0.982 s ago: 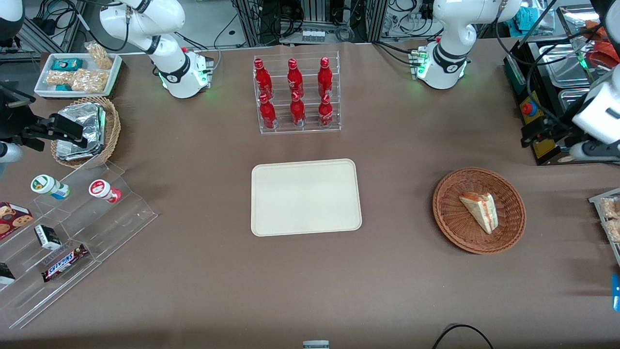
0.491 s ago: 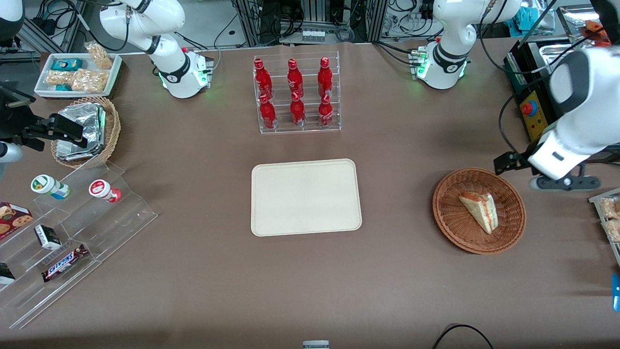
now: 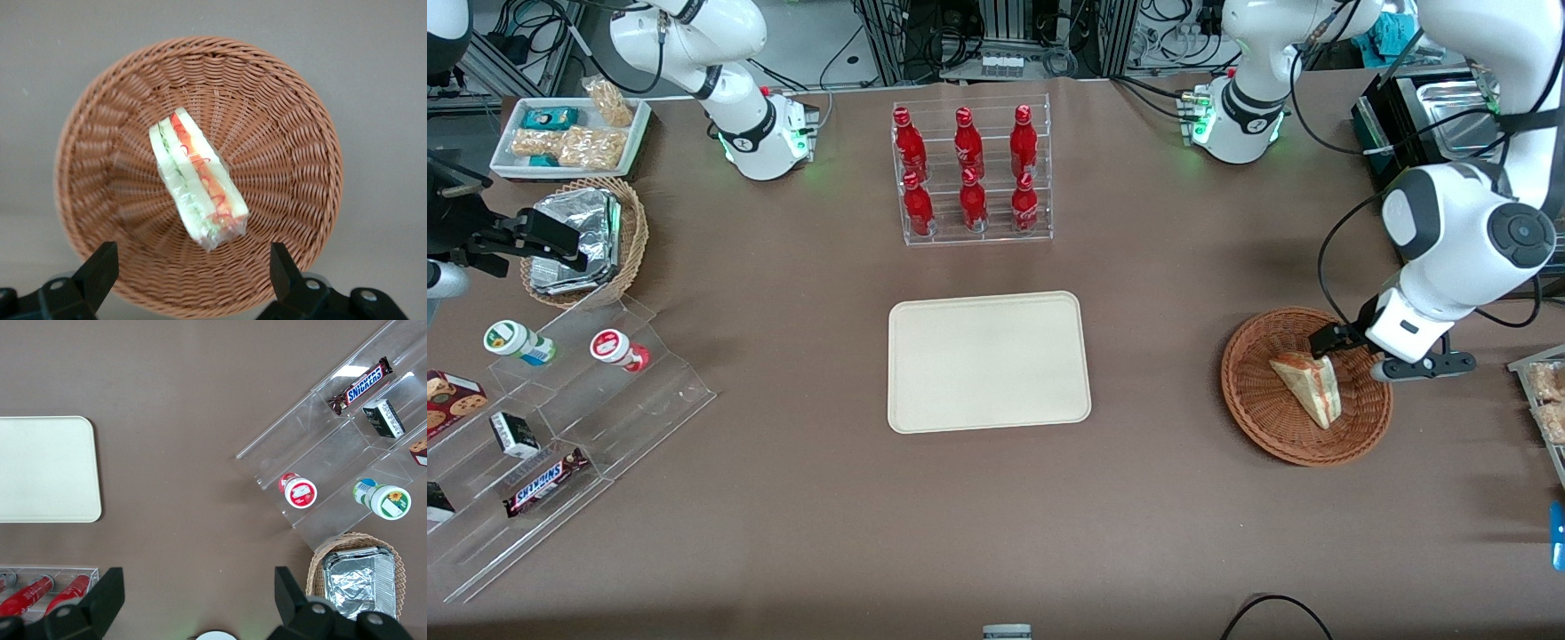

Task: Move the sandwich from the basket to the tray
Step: 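Move the left gripper down over the sandwich in the wicker basket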

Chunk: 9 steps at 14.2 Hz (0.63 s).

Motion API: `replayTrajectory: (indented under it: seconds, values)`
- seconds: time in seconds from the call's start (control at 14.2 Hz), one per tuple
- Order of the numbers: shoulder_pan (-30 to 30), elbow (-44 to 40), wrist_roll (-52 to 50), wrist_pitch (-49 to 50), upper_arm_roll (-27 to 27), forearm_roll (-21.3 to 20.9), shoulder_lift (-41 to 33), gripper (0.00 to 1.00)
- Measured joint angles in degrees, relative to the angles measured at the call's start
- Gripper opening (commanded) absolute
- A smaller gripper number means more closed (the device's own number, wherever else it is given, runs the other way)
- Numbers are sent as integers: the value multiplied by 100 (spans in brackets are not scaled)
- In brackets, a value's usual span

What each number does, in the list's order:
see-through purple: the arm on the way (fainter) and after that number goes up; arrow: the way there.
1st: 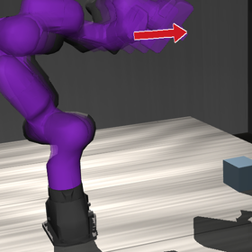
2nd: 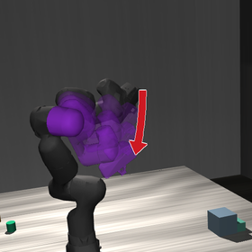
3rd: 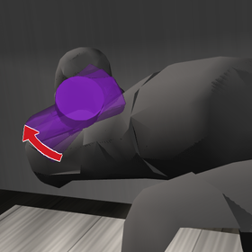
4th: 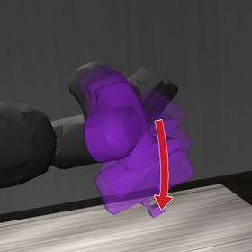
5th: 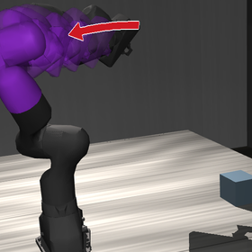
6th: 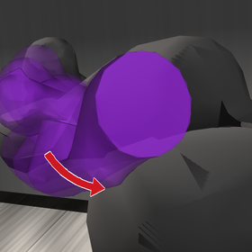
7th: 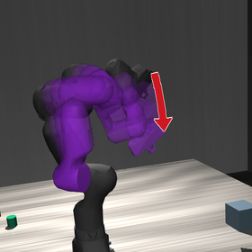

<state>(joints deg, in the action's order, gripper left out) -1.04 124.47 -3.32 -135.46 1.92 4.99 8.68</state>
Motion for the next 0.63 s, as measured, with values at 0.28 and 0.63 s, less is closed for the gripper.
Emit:
replayTrajectory:
  seconds: [0.28,0.63]
  values:
    - [14,4,-1580,-265,-15,268,281,100]
    - [68,2,-2496,-877,-34,269,852,15]
